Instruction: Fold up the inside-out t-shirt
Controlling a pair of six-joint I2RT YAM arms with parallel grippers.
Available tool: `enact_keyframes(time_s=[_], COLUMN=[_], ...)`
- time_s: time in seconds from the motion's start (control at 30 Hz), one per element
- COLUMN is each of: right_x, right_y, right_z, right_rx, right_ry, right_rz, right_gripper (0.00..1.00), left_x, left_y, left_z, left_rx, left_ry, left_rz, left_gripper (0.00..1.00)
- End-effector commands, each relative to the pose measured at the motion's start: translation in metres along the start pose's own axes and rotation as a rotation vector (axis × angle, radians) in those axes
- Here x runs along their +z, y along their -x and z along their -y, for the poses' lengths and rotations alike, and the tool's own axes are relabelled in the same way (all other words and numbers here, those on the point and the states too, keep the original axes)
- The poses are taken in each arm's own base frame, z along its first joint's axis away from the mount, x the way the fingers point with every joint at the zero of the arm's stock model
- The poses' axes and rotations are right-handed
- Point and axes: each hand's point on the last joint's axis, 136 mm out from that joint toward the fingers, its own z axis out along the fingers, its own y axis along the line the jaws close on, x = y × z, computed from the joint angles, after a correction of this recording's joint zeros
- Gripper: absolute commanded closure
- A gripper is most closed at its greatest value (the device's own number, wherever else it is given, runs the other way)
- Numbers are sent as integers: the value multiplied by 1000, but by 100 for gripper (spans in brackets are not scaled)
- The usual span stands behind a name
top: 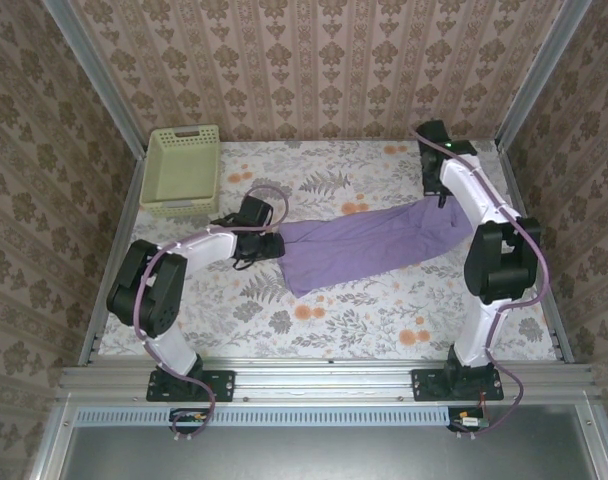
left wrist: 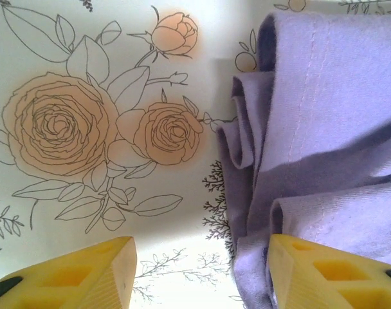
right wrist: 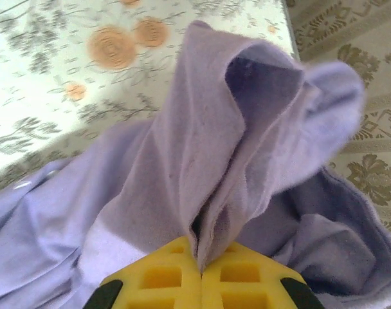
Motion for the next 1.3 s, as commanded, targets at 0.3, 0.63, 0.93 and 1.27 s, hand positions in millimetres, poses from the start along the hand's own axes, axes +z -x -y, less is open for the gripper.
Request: enact_keyframes(time_s=[0.3,0.63,0.93,1.27], right_x=[-111,-164,-176,-201], right_y=[-51,-89,-103,-106], right_z=[-130,-228,-271,-302], right_rx=[-131,-61,-44,-122], right_ry=[284,611,716,840], right_rz=[45,6,-44,-77], right_gripper=[100,100,100,53], left_x=[8,34,38,19], left_y=[-4,-31,-43,-41], left_z=[21,31,33,16], left_rx=[-40,-81,-79,-119], left_ry=[-163,-248,-258,-212], left_rz=[53,12,1,71], left_gripper=[52,62,67,65])
